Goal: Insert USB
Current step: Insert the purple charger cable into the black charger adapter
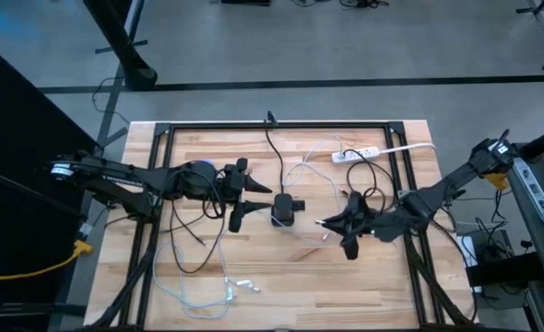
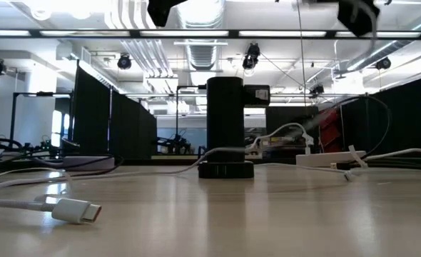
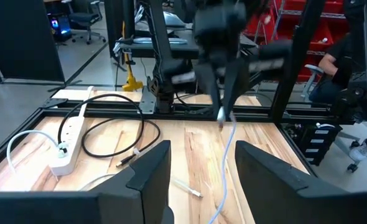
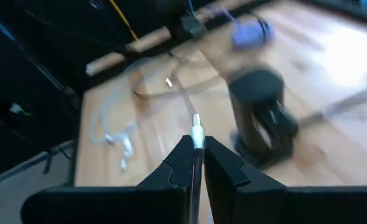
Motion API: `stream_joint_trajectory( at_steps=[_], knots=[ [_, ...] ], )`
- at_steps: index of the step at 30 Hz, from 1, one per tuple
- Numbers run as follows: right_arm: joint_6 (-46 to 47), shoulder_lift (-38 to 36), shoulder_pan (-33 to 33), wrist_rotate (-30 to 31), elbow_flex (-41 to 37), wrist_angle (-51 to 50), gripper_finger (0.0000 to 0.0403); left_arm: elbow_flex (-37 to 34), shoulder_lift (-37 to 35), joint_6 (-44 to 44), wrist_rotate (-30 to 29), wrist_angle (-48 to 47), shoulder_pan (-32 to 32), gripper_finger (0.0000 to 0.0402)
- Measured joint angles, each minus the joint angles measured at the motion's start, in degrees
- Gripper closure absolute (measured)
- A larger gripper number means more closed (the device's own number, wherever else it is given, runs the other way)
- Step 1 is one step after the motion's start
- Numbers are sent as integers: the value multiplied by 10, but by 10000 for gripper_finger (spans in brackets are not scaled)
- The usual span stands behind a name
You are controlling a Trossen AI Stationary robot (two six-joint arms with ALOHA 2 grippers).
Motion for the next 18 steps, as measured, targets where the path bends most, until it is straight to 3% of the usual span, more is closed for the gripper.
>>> stream_joint_trajectory(
  at_steps=[9,18],
  knots=[
    [-143,-12,0,5,101,0,391,0,0,-1,0,0,0,219],
    [-73,-10,0,-42,-22,30,391,0,26,-52,77,-19,6,226]
  ],
)
